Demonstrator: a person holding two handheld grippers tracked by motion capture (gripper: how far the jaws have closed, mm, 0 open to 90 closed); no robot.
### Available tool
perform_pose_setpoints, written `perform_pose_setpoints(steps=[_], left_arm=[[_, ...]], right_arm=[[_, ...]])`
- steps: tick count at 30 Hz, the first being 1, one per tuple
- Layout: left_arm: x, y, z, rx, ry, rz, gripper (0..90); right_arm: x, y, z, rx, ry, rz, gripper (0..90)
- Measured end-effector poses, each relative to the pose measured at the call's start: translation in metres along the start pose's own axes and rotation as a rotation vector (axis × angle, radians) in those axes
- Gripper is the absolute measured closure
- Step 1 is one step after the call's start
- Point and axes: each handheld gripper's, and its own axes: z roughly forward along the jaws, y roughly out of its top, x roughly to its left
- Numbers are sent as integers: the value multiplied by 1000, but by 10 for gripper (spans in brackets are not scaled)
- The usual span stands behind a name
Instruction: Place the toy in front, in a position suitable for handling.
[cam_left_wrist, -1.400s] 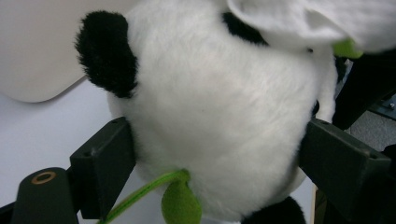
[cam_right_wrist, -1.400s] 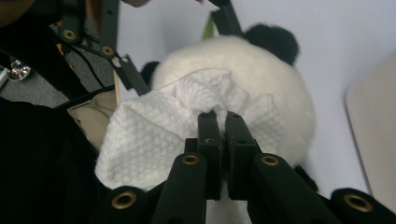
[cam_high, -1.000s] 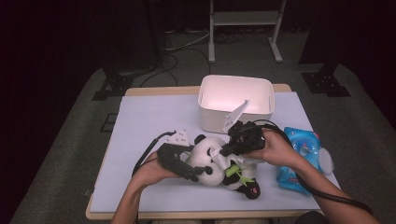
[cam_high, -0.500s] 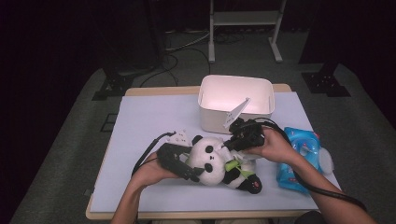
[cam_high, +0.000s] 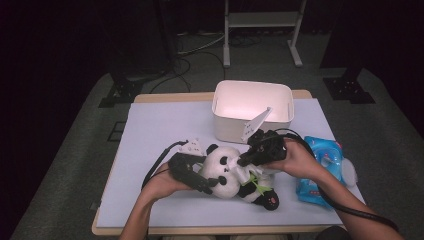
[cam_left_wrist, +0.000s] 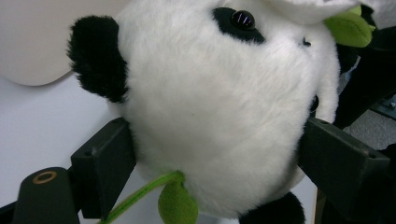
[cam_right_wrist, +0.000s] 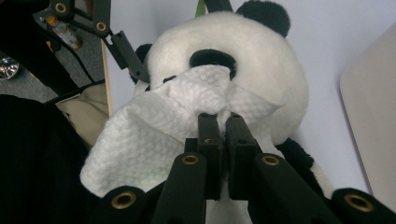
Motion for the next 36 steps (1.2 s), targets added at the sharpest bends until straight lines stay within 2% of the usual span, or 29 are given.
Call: perform_pose_setpoints(steps=[8, 12, 24, 29, 36], left_arm=[[2, -1, -1, 3, 15, -9, 146], [4, -2, -1, 2, 17, -13, 146], [5, -3, -1, 5, 19, -14, 145], [7, -4, -1, 10, 20, -23, 145], [8, -5, -1, 13, 19, -25, 145]], right_arm=[[2, -10, 0, 9, 2, 9, 863], [1, -20, -1, 25, -6, 27, 862], [-1, -55, -9, 22, -18, 97, 862], [-3, -69, -5, 41, -23, 121, 862], [-4, -83, -4, 19, -15, 153, 862]])
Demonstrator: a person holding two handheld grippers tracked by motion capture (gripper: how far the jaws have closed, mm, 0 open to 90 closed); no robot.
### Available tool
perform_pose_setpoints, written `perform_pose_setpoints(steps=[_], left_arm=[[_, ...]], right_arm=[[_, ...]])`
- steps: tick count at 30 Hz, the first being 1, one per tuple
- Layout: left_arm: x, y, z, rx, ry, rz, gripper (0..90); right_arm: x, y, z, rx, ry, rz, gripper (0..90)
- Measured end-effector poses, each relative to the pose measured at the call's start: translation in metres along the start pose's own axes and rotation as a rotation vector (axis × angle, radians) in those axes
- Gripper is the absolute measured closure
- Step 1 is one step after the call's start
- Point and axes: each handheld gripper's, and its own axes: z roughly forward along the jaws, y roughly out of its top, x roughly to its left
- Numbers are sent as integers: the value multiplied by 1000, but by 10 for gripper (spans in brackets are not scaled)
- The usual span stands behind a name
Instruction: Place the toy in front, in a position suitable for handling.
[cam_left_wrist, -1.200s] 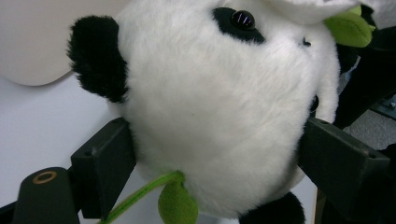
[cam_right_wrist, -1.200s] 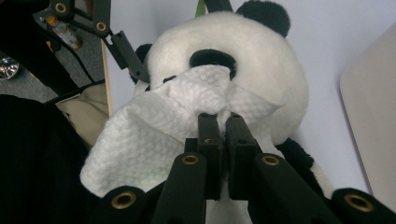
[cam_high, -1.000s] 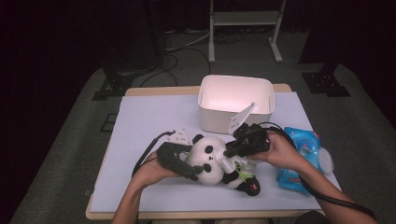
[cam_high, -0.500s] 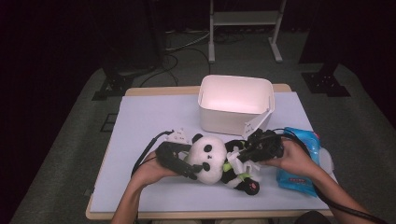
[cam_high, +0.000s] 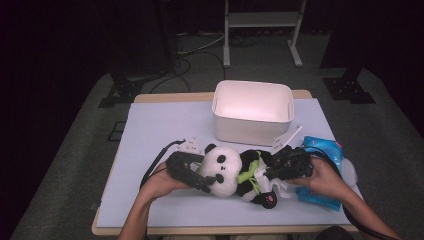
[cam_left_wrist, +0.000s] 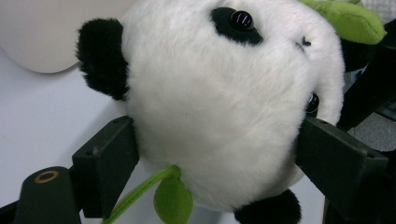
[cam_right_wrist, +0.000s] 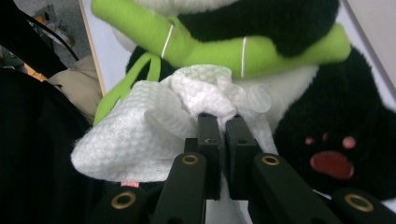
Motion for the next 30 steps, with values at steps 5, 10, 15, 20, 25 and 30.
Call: perform_pose_setpoints(steps=[5, 10, 15, 20, 25, 30], left_arm=[[1, 0, 0, 4, -1, 1, 145], [1, -2, 1, 12, -1, -2, 145], [1, -3, 2, 16, -8, -3, 144], [0, -2, 2, 14, -21, 0, 143], [-4, 0, 2, 18, -27, 22, 142], [-7, 2, 2, 17, -30, 30, 142]], right_arm=[[0, -6, 0, 3, 2, 10, 861], [0, -3, 4, 5, -9, 7, 862], [-11, 2, 8, 1, -15, 15, 863], [-19, 4, 7, -1, -23, 39, 864], [-32, 7, 7, 0, -45, 56, 863], [-40, 8, 7, 0, -47, 78, 864]])
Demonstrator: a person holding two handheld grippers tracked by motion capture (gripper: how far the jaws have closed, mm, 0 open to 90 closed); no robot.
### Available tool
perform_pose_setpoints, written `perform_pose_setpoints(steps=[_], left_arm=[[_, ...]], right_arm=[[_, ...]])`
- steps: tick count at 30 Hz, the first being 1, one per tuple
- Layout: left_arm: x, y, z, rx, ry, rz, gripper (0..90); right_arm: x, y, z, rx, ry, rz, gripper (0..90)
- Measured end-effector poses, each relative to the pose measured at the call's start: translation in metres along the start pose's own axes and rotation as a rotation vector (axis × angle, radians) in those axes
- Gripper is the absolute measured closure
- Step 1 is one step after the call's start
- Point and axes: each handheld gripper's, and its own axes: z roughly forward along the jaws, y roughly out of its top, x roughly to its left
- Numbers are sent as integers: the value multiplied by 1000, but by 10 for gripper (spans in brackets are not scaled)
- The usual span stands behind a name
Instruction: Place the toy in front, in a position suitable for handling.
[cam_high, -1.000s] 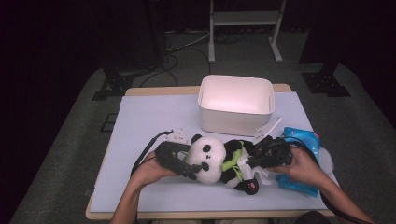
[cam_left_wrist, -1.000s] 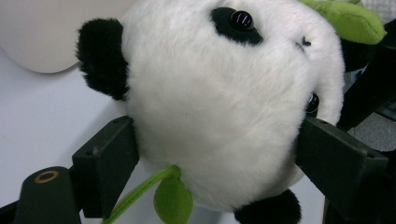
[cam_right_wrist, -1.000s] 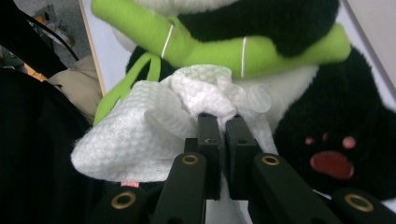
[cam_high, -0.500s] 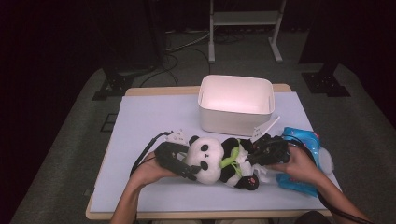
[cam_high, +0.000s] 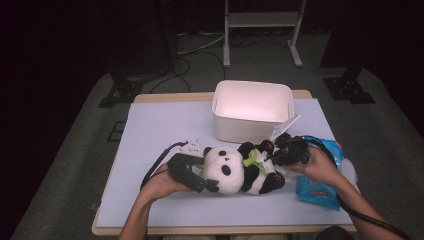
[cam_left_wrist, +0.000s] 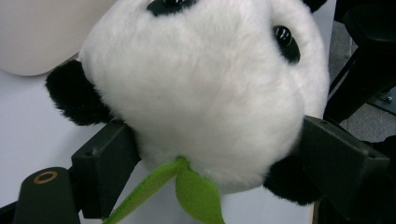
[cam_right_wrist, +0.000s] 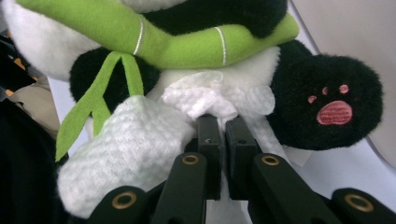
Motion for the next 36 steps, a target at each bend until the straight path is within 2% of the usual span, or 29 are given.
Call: perform_pose_setpoints(steps=[10, 19, 27, 30, 33, 36], left_arm=[[-4, 2, 0, 0, -5, 17, 143], [-5, 2, 1, 9, -5, 21, 143], [-4, 2, 0, 15, 15, 28, 145], [-5, 3, 0, 3, 18, 25, 150], [-7, 4, 0, 0, 19, 29, 150], [-8, 4, 1, 4, 25, 31, 151]], right_arm=[[-14, 4, 2, -2, 5, 18, 864], [-19, 9, 4, -1, -8, 22, 863], [-11, 7, -3, -19, -23, 6, 863], [-8, 9, -10, -51, -10, -11, 863], [2, 14, -16, -80, 10, -41, 863], [14, 21, -20, -85, 7, -79, 863]])
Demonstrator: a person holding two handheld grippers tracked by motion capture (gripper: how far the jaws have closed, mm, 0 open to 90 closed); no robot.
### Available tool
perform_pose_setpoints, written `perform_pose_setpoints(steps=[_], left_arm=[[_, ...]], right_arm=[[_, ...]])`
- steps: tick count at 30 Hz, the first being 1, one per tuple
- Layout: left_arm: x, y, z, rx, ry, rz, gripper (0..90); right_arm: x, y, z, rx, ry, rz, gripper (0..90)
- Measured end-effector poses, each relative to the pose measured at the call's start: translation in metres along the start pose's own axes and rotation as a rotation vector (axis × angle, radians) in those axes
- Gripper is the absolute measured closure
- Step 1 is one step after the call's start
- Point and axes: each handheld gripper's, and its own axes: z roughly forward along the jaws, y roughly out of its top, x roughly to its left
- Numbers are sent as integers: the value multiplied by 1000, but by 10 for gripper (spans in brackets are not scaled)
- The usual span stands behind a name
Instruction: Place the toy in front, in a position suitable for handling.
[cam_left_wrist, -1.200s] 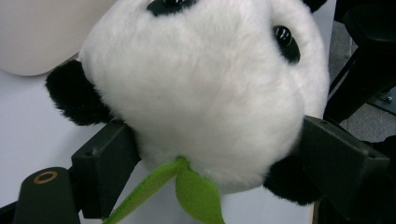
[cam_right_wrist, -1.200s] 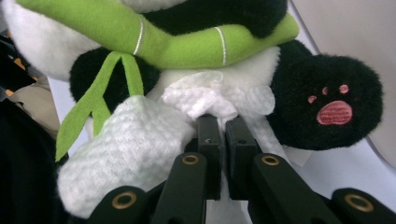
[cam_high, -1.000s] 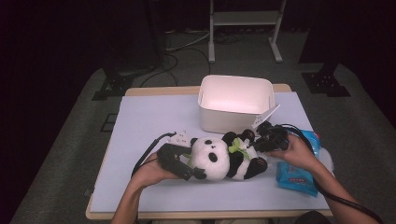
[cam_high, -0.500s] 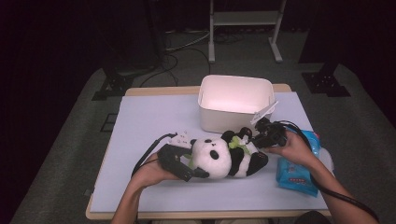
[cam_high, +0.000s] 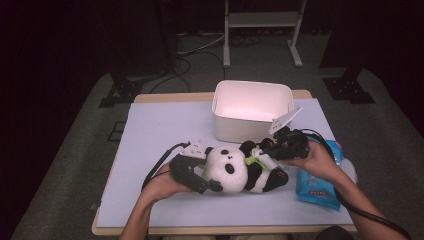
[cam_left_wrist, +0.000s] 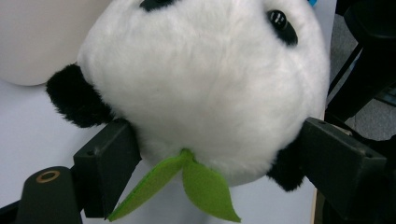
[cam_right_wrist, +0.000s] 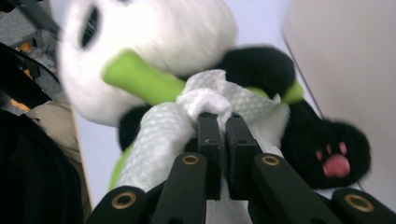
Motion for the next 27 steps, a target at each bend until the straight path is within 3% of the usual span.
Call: perform_pose_setpoints(steps=[1, 4, 5, 12, 27], left_arm=[[0, 0, 1, -3, -1, 3, 155], [-1, 1, 2, -1, 0, 8, 155], [-2, 1, 2, 3, 2, 3, 156], [-3, 2, 3, 4, 0, 7, 156], [-6, 4, 3, -6, 6, 13, 156]], right_arm=[[6, 4, -1, -7, 4, -28, 863], [13, 10, -3, -14, 15, -41, 863], [20, 16, -3, -13, 18, -69, 863], [34, 30, 2, -24, 55, -109, 863], [43, 66, 15, 24, 59, -176, 862]])
